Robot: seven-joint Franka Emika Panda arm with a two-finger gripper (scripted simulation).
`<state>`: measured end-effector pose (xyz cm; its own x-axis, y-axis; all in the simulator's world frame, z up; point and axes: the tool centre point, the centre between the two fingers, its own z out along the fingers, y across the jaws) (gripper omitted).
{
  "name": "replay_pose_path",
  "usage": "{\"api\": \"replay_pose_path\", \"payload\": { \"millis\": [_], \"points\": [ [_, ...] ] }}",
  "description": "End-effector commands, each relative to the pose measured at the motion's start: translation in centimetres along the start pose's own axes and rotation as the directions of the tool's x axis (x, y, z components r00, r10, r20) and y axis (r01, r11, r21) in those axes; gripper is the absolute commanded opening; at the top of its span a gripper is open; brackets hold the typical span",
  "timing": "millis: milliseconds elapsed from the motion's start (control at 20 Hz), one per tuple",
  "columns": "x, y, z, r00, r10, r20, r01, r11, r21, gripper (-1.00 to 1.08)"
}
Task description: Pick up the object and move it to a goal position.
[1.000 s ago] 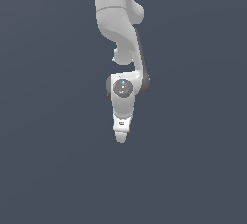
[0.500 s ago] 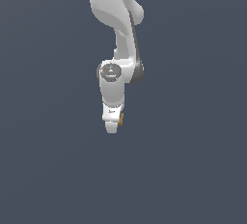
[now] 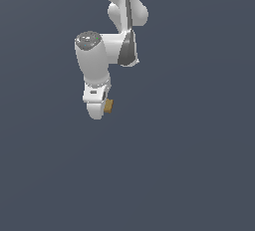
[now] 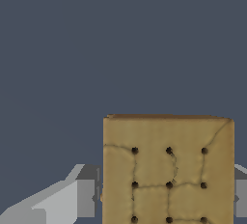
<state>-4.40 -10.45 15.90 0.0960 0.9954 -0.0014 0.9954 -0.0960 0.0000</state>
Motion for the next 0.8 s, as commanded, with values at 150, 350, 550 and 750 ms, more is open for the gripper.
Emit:
{"api": "replay_pose_path", "payload": {
  "millis": [150, 350, 550, 750],
  "points": [
    [-3.2, -1.2, -4.3, 1.000, -0.001, -0.002, 0.001, 1.000, 0.000, -1.00],
    [-4.9, -1.7, -6.5, 1.000, -0.001, -0.003, 0.001, 1.000, -0.001, -1.00],
    [-6.0, -2.0, -7.9, 1.000, 0.000, -0.003, 0.000, 1.000, -0.001, -1.00],
    [-6.4, -2.1, -8.3, 1.000, 0.000, -0.003, 0.000, 1.000, -0.001, -1.00]
  ]
}}
